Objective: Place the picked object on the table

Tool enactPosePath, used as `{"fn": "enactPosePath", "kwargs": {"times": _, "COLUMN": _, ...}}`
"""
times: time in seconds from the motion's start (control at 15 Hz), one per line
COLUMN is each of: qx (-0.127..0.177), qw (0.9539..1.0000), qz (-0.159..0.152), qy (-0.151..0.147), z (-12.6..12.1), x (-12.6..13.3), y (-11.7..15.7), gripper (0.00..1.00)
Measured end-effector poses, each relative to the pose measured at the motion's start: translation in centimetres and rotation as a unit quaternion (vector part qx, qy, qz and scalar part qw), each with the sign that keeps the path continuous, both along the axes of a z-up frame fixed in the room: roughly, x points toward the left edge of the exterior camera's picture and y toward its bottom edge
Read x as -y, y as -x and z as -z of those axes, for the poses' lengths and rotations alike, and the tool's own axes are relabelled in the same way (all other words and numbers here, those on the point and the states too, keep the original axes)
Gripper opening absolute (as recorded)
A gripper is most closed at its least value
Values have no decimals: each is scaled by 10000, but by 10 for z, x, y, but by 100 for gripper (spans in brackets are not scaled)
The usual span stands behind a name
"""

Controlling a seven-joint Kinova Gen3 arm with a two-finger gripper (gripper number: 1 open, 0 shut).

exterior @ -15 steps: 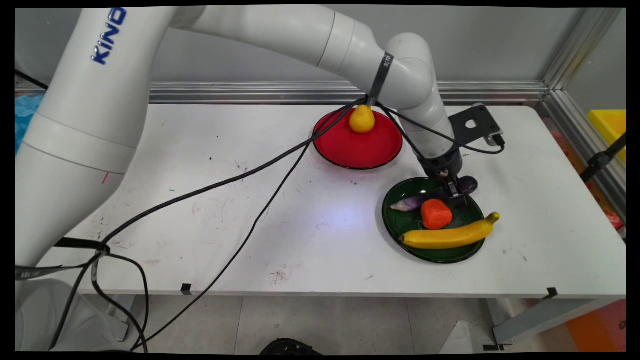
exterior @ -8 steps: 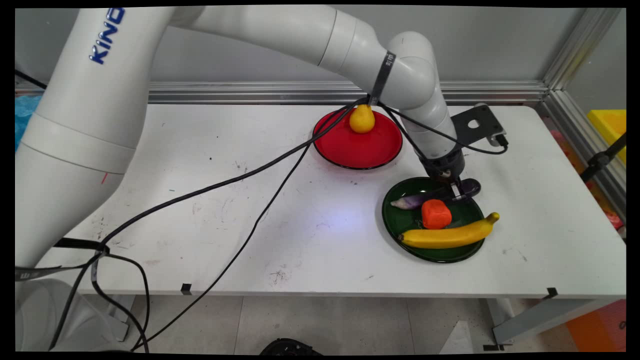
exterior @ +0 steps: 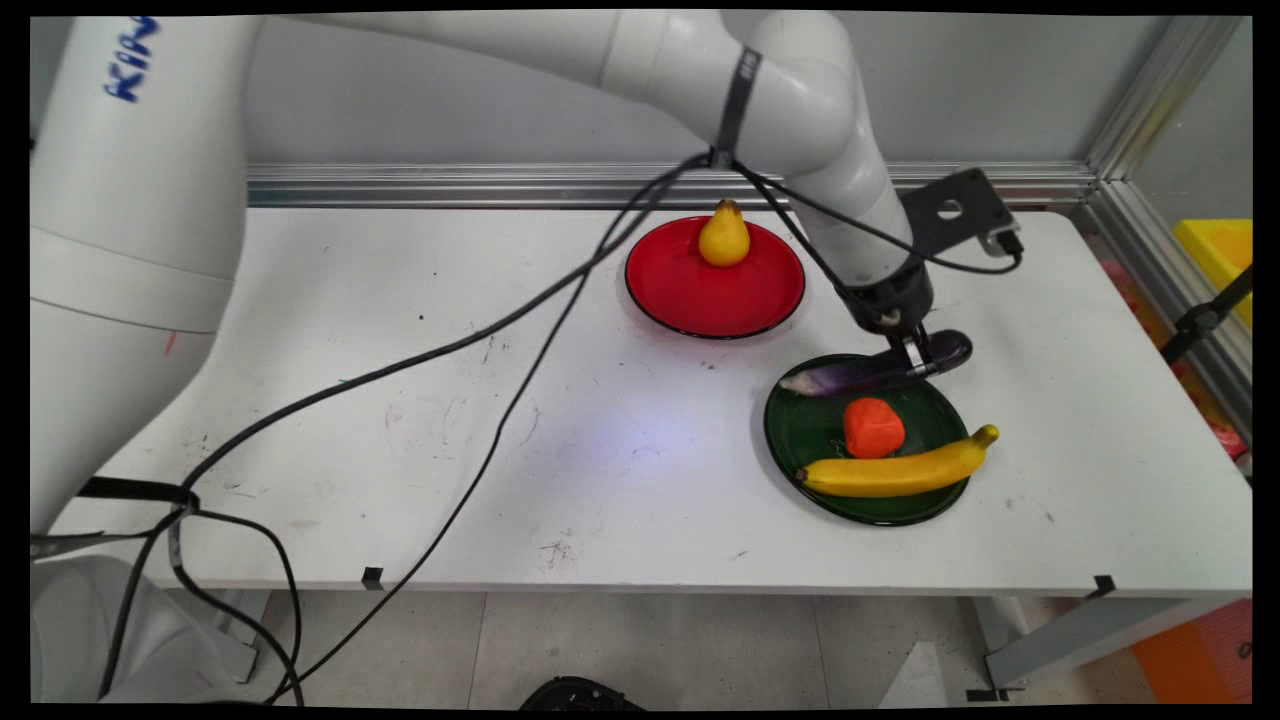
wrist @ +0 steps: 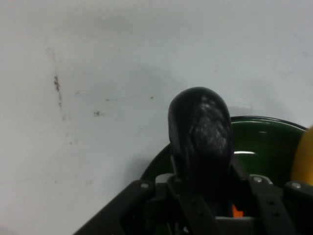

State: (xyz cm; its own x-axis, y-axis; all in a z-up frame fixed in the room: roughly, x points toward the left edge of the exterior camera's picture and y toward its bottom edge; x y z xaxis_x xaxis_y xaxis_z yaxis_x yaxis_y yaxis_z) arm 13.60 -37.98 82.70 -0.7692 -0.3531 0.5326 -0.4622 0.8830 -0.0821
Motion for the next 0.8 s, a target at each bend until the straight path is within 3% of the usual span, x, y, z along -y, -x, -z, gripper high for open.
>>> {"fn": "enactPosePath", "kwargs": {"times": 0.33, "qx": 76, "qw": 9998, "qz": 153, "qy": 95, "z": -41, "x": -23, "y": -48, "gripper": 0}}
{"fn": "enactPosePath", "kwargs": {"times": 0.8, "qx": 267, "qw": 9993, "qz": 243, "qy": 18, "z": -71, "x": -51, "y": -117, "gripper": 0}}
